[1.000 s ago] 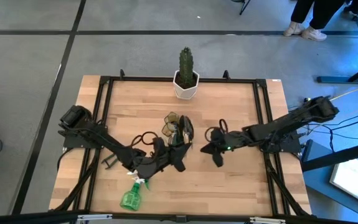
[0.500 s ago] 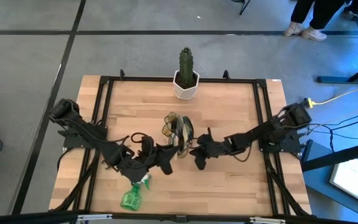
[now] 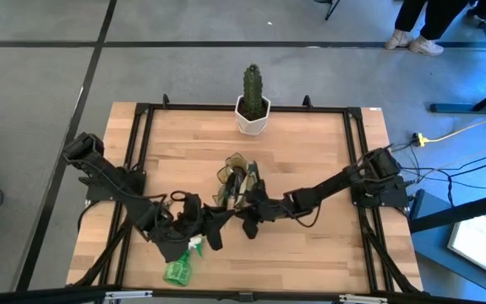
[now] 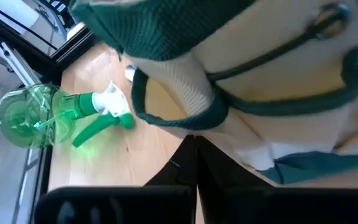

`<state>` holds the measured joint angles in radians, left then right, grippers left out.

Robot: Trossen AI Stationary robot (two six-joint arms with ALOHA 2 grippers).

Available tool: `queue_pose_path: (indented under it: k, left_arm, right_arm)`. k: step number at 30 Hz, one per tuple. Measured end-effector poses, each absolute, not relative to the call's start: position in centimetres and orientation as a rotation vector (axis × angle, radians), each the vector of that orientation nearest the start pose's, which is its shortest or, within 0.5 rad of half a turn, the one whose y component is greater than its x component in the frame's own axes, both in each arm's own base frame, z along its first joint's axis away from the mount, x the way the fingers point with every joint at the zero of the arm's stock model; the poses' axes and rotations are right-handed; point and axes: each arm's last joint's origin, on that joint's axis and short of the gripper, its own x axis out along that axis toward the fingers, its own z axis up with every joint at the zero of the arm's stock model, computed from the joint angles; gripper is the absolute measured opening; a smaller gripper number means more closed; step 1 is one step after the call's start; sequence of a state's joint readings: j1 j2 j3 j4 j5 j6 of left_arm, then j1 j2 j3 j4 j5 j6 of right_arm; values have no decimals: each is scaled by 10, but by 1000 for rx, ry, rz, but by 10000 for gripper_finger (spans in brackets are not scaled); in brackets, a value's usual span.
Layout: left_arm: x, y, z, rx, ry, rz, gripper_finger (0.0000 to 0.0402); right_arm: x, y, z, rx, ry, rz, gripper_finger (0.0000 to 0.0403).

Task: Pick & Place Garden tools in Gardening bag
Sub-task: Put the right brown trowel into the green gardening bag

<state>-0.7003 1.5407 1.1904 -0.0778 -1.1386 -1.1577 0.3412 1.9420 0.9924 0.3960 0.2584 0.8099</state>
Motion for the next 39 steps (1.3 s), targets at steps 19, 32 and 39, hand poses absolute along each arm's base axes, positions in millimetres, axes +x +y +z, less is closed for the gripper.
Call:
queue_pose_path:
  k: [19,32,39]
  left_arm:
    - [228,-202,310,-713,-30,578,58]
    - [253,-189,308,-656,-53,640,58]
    - [293,-175,300,-673,-148,722,58]
  right_arm:
    - [376,137,194,586,493,114,2]
    - [289,100,307,489,501,-6,25]
    - [262,85,313,483,623,-88,153]
